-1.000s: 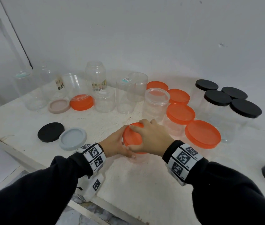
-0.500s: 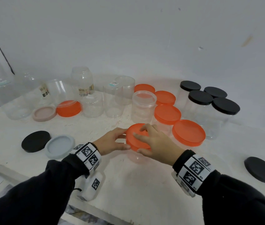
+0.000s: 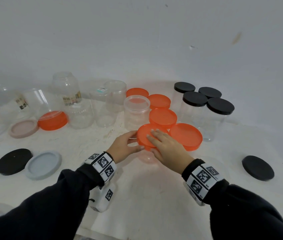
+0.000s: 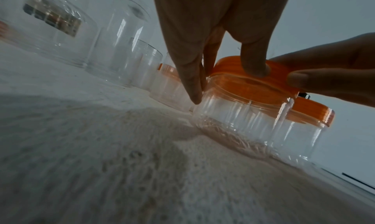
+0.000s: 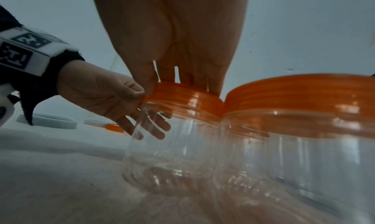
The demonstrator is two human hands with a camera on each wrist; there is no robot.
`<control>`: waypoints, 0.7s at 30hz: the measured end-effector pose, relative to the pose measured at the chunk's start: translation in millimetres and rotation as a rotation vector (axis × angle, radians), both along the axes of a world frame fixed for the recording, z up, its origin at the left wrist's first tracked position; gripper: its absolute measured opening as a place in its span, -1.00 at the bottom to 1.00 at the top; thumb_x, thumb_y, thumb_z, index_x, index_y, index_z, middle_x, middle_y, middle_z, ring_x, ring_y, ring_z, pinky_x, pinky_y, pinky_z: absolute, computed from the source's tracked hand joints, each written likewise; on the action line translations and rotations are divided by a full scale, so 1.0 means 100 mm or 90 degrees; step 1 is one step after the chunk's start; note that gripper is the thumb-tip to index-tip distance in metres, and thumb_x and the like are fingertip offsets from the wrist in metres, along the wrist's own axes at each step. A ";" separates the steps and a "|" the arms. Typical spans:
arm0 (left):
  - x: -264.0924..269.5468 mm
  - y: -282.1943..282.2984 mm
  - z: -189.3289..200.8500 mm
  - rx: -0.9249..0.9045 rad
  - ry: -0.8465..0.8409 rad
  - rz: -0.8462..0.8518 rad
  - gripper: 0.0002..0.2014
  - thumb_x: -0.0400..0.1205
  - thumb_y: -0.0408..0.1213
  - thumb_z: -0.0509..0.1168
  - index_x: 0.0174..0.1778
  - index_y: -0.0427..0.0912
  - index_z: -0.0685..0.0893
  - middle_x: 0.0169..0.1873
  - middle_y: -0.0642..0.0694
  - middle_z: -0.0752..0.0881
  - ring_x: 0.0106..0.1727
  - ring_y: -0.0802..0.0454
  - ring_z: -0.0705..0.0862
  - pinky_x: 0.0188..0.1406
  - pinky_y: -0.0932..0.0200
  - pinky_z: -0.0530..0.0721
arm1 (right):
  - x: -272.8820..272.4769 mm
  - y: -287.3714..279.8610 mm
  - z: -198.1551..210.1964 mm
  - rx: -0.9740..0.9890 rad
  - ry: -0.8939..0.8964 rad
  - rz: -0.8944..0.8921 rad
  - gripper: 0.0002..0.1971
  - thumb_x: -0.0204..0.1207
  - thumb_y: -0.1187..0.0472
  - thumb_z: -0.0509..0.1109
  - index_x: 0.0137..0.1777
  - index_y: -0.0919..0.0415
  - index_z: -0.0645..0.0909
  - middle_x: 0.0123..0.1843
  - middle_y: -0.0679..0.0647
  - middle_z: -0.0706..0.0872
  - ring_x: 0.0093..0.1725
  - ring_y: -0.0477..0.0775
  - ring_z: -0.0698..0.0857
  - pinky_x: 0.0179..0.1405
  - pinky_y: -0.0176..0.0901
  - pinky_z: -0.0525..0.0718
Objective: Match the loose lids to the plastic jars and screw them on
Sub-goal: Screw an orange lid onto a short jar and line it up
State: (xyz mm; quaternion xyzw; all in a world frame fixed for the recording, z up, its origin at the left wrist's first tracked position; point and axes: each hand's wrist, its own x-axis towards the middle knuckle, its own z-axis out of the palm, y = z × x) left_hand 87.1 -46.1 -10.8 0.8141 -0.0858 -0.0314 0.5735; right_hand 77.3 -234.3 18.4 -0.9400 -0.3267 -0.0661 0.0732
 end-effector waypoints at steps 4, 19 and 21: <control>0.02 -0.02 0.01 0.013 -0.007 0.000 -0.39 0.47 -0.24 0.47 0.45 -0.17 0.46 0.28 -0.05 0.63 0.30 0.12 0.60 0.36 0.12 0.53 | 0.03 -0.01 0.01 0.005 0.020 0.002 -0.57 0.32 0.18 0.38 0.18 0.36 0.68 0.17 0.34 0.72 0.15 0.37 0.72 0.03 0.24 0.67; -0.41 -0.49 0.31 0.145 -0.314 0.122 -0.49 0.53 -0.17 0.27 0.41 -0.20 0.38 0.27 0.01 0.41 0.31 0.12 0.38 0.28 0.29 0.38 | -0.33 -0.54 0.17 0.244 -0.070 -0.074 -0.75 0.47 0.15 0.34 0.08 0.20 0.71 0.23 0.07 0.71 0.21 0.09 0.66 0.09 -0.11 0.59; -0.50 -0.73 0.41 0.155 -0.388 0.031 -0.57 0.53 -0.20 0.22 0.32 -0.21 0.46 0.22 0.03 0.43 0.27 0.15 0.38 0.28 0.39 0.33 | -0.38 -0.83 0.17 0.281 -0.102 -0.122 -0.79 0.49 0.15 0.33 0.03 0.18 0.71 0.20 0.02 0.71 0.17 0.00 0.62 0.04 -0.21 0.54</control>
